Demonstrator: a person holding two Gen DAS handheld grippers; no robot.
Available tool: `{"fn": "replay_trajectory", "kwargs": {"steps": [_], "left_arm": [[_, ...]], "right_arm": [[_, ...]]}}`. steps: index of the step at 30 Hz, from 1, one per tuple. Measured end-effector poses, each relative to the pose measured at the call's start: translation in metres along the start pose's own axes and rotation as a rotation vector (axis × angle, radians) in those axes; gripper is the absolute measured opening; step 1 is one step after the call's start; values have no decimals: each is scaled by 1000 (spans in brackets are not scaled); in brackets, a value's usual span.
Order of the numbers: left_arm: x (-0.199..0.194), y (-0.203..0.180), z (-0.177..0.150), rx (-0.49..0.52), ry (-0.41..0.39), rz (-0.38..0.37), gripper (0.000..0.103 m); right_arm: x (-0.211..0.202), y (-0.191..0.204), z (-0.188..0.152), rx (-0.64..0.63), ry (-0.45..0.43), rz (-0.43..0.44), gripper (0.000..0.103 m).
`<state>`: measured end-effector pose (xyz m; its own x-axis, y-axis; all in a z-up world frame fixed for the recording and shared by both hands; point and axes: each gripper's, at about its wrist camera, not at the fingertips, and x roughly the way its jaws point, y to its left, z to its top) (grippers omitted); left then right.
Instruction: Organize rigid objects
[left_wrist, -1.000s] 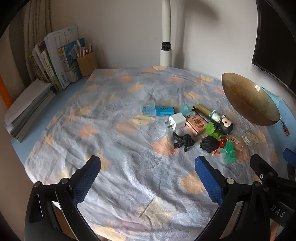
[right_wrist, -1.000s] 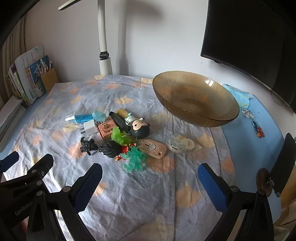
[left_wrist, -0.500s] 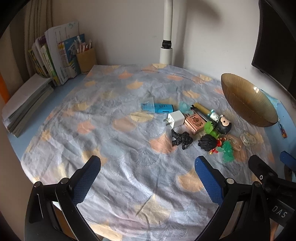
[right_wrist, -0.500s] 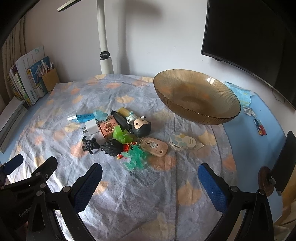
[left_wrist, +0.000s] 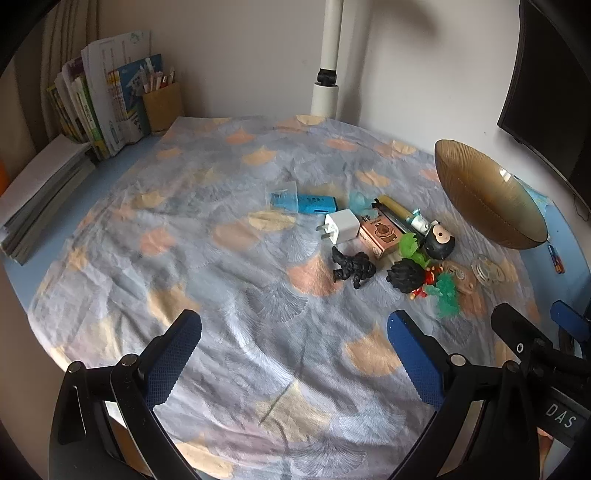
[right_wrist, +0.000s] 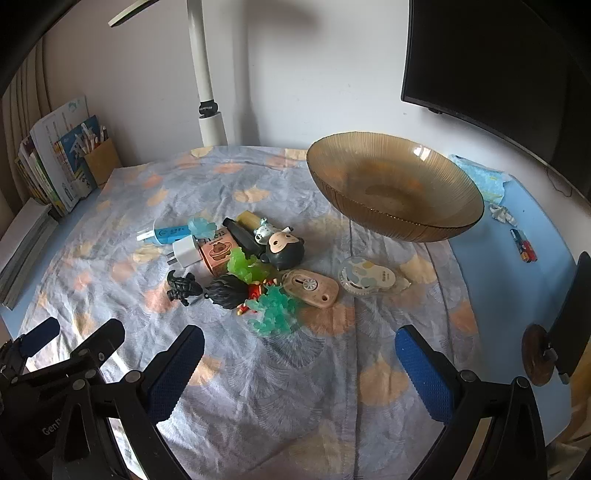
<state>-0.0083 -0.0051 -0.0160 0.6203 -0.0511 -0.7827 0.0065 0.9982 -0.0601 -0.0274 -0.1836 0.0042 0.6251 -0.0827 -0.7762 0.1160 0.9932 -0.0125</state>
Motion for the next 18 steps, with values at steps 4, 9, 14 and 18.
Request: {"fn": "replay_trajectory", "kwargs": {"steps": [4,9,14,18], "left_arm": [[1,1,0,-1,2,-1,100],[1,2,-1,1,2,14,100],[4,-1,-1,7,11,15,100],[6,-2,2,16,11,-5,100]], "right_arm": [[1,0,-1,0,1,3,103],[1,1,-1,-5,-1,-1,103],[3,0,-2,-15,1,-3,103],[2,1,-1,-33,-7,-35,103]]}}
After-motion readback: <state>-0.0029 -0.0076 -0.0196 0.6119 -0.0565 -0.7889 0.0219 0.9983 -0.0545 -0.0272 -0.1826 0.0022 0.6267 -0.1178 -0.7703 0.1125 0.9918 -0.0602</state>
